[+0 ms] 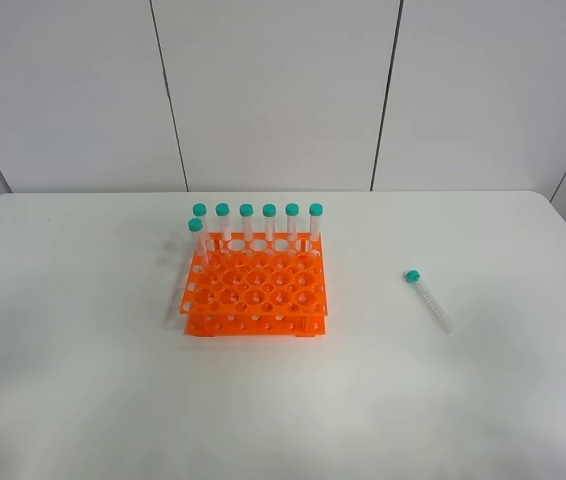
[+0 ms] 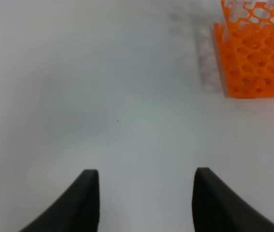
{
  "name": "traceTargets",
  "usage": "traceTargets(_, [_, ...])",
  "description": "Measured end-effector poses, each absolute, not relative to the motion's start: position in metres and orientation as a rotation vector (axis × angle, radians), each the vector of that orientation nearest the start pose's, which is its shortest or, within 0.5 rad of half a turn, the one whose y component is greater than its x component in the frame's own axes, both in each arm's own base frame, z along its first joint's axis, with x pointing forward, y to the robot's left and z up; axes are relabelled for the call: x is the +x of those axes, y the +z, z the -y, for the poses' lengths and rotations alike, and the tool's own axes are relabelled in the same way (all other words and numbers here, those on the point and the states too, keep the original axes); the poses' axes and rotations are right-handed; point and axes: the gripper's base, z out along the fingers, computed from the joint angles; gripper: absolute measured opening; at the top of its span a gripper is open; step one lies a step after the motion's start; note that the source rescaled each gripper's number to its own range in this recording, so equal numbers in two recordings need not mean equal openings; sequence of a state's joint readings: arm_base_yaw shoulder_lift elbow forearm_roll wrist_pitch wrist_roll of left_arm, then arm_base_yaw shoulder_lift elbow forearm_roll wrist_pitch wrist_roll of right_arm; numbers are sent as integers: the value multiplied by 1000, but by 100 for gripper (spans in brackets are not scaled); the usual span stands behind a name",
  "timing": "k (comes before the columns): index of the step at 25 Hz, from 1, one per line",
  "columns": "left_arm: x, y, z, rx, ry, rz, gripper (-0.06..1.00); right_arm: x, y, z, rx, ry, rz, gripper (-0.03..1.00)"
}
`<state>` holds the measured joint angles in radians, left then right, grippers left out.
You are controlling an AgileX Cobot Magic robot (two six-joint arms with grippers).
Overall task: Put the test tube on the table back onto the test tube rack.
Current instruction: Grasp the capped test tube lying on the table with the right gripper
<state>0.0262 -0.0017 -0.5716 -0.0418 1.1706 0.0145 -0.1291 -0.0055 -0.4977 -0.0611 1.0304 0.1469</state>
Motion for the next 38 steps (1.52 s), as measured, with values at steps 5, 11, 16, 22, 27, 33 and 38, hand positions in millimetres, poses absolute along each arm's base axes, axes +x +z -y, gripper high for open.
traceTargets(5, [-19, 288, 4, -6, -25, -2080, 100, -5, 279, 4, 278, -61, -1991, 14])
traceTargets(11, [-19, 288, 4, -6, -25, -2080, 100, -5, 279, 4, 278, -61, -1991, 14])
traceTargets(16, [-19, 288, 4, -6, -25, -2080, 100, -5, 279, 4, 278, -61, -1991, 14])
traceTargets(22, [-19, 288, 4, -6, -25, -2080, 100, -6, 280, 9, 246, -153, -1993, 14])
traceTargets(27, [-19, 288, 4, -6, -25, -2080, 100, -6, 280, 9, 243, -165, -1993, 14])
traceTargets(33, [-19, 288, 4, -6, -25, -2080, 100, -6, 280, 9, 243, -166, -1993, 14])
traceTargets(38, [-19, 288, 4, -6, -25, -2080, 100, -6, 279, 8, 243, -138, -1994, 14])
